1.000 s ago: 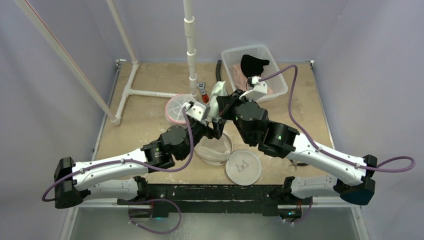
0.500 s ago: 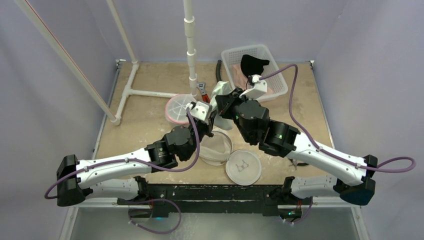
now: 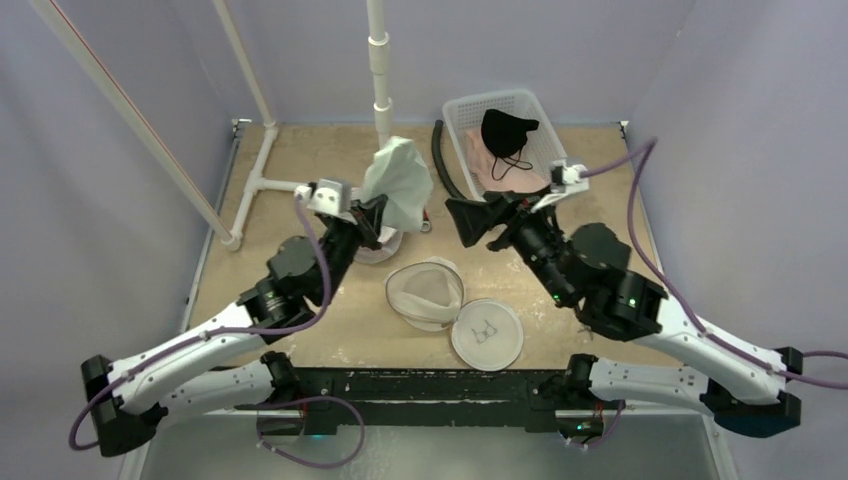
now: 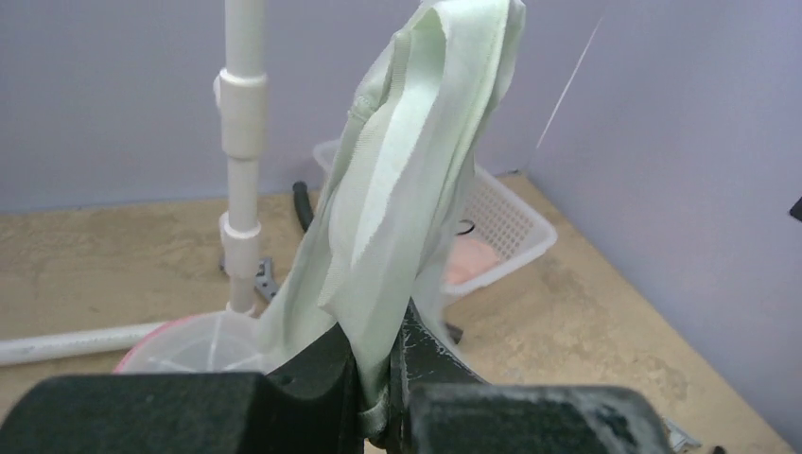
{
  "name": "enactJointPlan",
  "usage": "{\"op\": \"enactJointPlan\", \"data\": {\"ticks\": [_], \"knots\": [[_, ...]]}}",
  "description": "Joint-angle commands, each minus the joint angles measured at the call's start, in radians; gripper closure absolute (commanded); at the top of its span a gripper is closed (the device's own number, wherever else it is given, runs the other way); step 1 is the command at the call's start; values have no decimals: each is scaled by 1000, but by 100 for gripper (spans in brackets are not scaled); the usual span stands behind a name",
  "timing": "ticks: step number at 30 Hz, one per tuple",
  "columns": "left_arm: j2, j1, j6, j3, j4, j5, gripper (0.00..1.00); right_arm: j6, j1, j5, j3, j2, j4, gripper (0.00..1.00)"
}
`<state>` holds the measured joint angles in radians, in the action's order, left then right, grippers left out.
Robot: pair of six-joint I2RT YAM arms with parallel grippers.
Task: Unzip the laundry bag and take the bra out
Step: Place the bra in the bin.
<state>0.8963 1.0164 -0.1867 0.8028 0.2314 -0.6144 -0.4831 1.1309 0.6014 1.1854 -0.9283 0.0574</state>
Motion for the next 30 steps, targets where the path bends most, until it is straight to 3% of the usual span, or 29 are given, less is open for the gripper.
{"op": "enactJointPlan", "data": {"ticks": [1, 6, 11, 16, 25, 30], "knots": [[-97, -68, -71, -1, -49, 307, 100, 185, -25, -81, -86, 113, -157, 12], [-159, -73, -63, 28, -92, 554, 100, 216, -139, -414, -162, 177, -255, 10], [-209, -74, -57, 89, -174, 703, 100, 175, -296, -740, -235, 220, -389, 9], [-227, -74, -54, 147, -229, 817, 100, 154, -326, -1016, -276, 229, -511, 11], [-200, -74, -56, 196, -253, 881, 100, 122, -327, -1182, -256, 189, -523, 15], [-153, -74, -63, 212, -209, 919, 100, 107, -327, -1208, -246, 139, -523, 25]]}}
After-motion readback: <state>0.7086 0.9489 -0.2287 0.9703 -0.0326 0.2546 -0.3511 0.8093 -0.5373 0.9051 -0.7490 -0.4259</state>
